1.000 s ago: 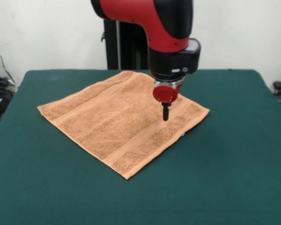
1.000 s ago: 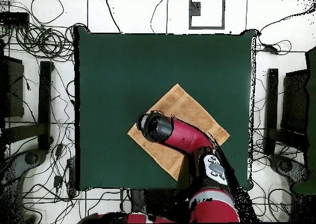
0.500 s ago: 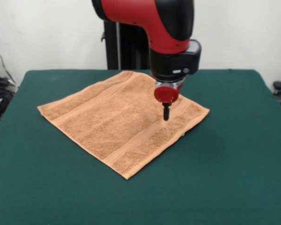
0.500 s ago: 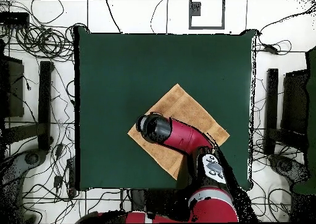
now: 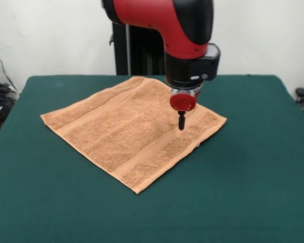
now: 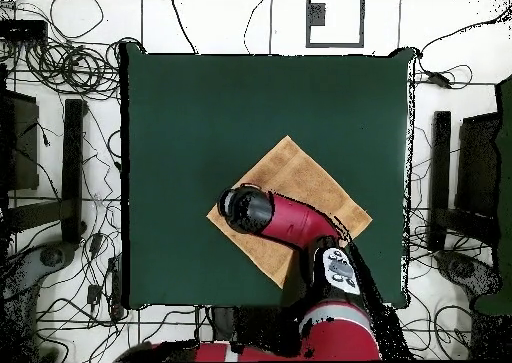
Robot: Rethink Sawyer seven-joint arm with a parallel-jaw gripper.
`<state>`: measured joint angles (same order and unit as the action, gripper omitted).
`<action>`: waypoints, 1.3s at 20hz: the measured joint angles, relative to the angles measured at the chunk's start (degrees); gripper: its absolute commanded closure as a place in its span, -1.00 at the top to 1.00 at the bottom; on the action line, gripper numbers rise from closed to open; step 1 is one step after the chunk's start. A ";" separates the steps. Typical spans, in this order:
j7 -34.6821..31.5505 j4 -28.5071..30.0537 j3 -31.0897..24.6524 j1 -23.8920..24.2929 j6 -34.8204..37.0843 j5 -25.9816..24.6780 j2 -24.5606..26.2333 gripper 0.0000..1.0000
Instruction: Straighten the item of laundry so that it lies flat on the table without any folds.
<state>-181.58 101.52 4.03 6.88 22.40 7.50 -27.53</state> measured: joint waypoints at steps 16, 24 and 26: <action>0.00 -8.01 2.58 -5.09 0.01 -12.48 2.54 1.00; 0.00 -10.16 2.72 -4.41 0.02 -12.60 2.59 1.00; 0.00 -10.42 2.73 -4.40 0.02 -12.67 2.58 1.00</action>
<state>-181.58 91.09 6.76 2.48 22.43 -5.16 -24.95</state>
